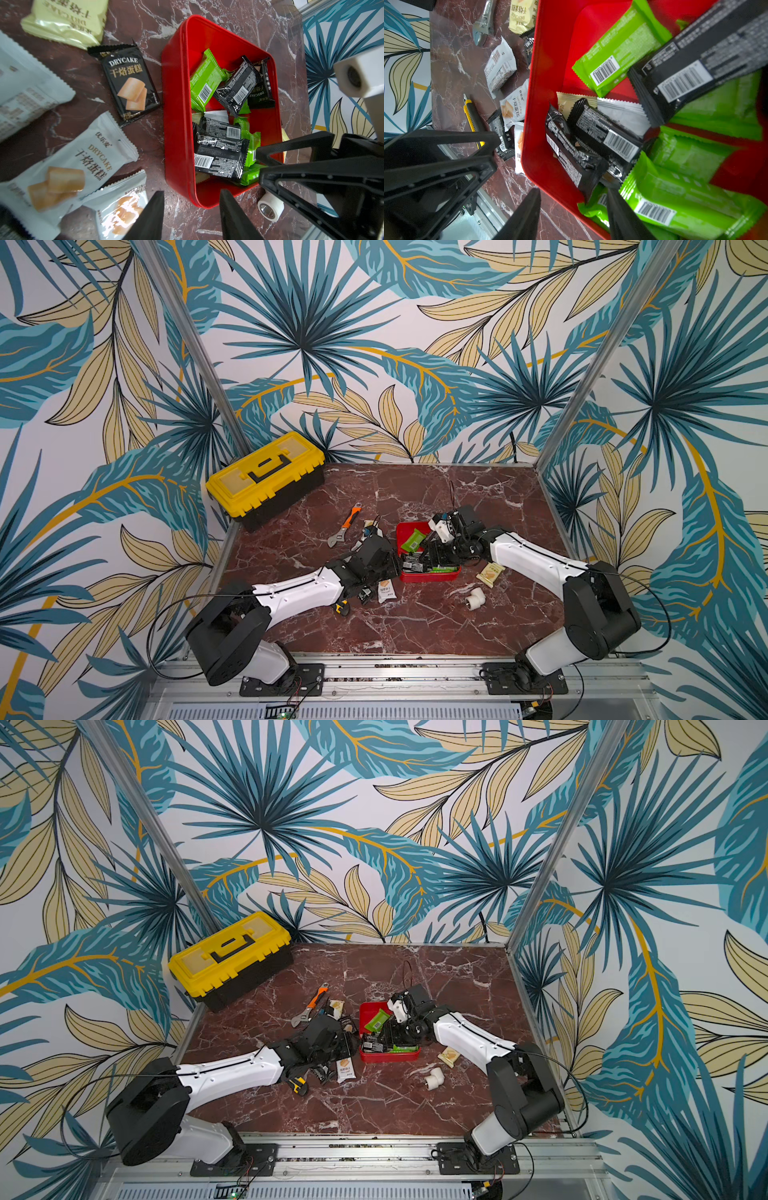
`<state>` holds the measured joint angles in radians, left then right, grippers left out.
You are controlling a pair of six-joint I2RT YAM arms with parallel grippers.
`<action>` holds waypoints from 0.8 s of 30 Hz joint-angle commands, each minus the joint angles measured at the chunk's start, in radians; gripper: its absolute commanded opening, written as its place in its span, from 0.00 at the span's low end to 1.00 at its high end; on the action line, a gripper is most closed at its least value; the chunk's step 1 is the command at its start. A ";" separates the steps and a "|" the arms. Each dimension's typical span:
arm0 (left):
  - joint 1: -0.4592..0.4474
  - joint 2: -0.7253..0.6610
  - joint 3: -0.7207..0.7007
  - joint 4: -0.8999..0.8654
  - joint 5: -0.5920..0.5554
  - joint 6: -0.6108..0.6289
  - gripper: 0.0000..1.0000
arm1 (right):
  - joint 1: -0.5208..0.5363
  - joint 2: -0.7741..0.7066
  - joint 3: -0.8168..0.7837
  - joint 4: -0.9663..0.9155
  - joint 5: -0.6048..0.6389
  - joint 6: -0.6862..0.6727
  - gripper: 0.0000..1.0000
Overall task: Take the cookies out of the storage box
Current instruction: Pick up the cookie from the storage box.
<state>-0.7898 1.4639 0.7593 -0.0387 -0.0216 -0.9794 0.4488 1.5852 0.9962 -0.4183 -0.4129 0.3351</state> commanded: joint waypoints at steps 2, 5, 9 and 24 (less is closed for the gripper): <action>0.010 0.029 -0.023 0.067 0.023 -0.022 0.47 | 0.012 0.044 0.004 0.026 0.013 -0.023 0.54; 0.012 0.047 -0.026 0.081 0.028 -0.027 0.45 | 0.016 0.062 0.007 0.029 0.027 -0.025 0.53; 0.014 0.065 -0.032 0.103 0.032 -0.036 0.43 | 0.023 0.080 0.007 0.049 0.005 -0.022 0.51; 0.017 0.096 -0.036 0.122 0.037 -0.042 0.36 | 0.034 0.084 0.009 0.102 -0.041 -0.009 0.20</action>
<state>-0.7788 1.5566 0.7506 0.0589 0.0124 -1.0218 0.4778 1.6821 1.0008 -0.3309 -0.4427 0.3313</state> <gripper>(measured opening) 0.358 0.207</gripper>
